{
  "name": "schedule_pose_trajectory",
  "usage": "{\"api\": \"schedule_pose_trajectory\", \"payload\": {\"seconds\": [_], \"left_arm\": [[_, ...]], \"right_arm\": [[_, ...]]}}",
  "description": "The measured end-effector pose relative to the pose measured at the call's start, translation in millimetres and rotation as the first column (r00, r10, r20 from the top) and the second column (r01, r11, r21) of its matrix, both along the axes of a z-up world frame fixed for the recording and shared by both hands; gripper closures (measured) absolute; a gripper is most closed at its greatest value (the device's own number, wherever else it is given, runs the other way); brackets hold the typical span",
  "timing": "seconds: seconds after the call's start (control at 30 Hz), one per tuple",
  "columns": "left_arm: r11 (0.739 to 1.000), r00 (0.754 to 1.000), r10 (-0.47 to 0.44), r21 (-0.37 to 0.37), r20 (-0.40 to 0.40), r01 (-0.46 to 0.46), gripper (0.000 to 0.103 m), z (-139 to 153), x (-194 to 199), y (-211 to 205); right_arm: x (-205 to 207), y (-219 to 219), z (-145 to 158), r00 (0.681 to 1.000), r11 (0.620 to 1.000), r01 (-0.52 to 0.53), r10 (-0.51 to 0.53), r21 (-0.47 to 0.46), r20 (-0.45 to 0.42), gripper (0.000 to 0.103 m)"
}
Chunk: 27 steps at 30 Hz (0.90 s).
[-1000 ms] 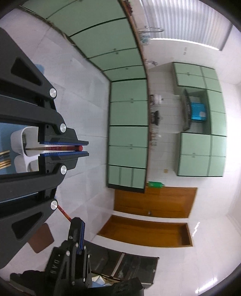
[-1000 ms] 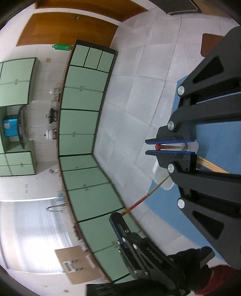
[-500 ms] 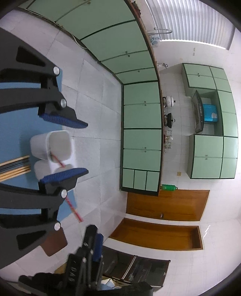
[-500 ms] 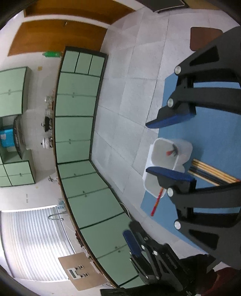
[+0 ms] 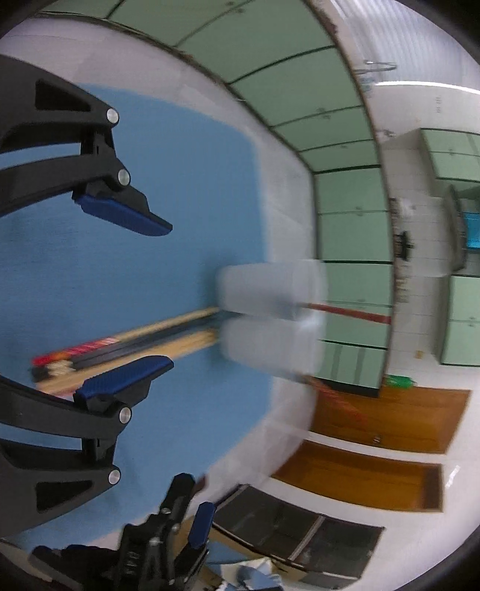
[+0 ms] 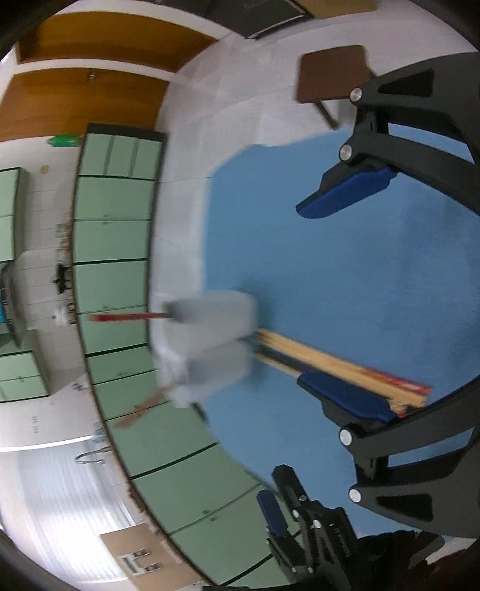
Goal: Organize utensils
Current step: 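Drop the chopstick into the holder and withdraw the right gripper, then grasp another red-patterned chopstick by its end with the right gripper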
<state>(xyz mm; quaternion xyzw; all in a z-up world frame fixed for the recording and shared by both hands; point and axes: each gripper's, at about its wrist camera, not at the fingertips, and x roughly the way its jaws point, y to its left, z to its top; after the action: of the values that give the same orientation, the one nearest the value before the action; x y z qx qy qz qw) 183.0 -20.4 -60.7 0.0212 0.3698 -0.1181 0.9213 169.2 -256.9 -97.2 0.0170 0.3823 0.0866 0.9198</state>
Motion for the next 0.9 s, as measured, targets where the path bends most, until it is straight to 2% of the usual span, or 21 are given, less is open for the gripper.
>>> {"api": "schedule_pose_trajectory", "payload": {"seconds": [0.07, 0.27, 0.53, 0.6, 0.73, 0.9], "left_arm": [[1.0, 0.999, 0.012, 0.016, -0.05, -0.011, 0.037, -22, -8, 5], [0.999, 0.989, 0.044, 0.035, -0.139, -0.039, 0.037, -57, -23, 16], [0.997, 0.985, 0.051, 0.067, -0.164, -0.041, 0.037, -73, -33, 20], [0.997, 0.985, 0.051, 0.067, -0.165, -0.041, 0.036, -75, -35, 19], [0.997, 0.985, 0.052, 0.063, -0.164, -0.042, 0.034, -75, -36, 20], [0.997, 0.985, 0.052, 0.066, -0.162, -0.042, 0.034, -76, -39, 21]], "right_arm": [[-13, 9, -23, 0.999, 1.0, -0.002, 0.002, -0.01, -0.042, 0.021], [-37, 38, -60, 0.991, 0.999, -0.04, 0.038, -0.008, -0.127, 0.021], [-40, 66, -74, 0.988, 0.995, -0.067, 0.056, -0.072, -0.147, 0.026], [-42, 73, -76, 0.99, 0.991, -0.065, 0.049, -0.118, -0.13, 0.027], [-42, 73, -77, 0.991, 0.988, -0.064, 0.047, -0.138, -0.122, 0.028], [-42, 59, -72, 0.994, 0.985, -0.013, -0.005, -0.169, -0.105, 0.034]]}}
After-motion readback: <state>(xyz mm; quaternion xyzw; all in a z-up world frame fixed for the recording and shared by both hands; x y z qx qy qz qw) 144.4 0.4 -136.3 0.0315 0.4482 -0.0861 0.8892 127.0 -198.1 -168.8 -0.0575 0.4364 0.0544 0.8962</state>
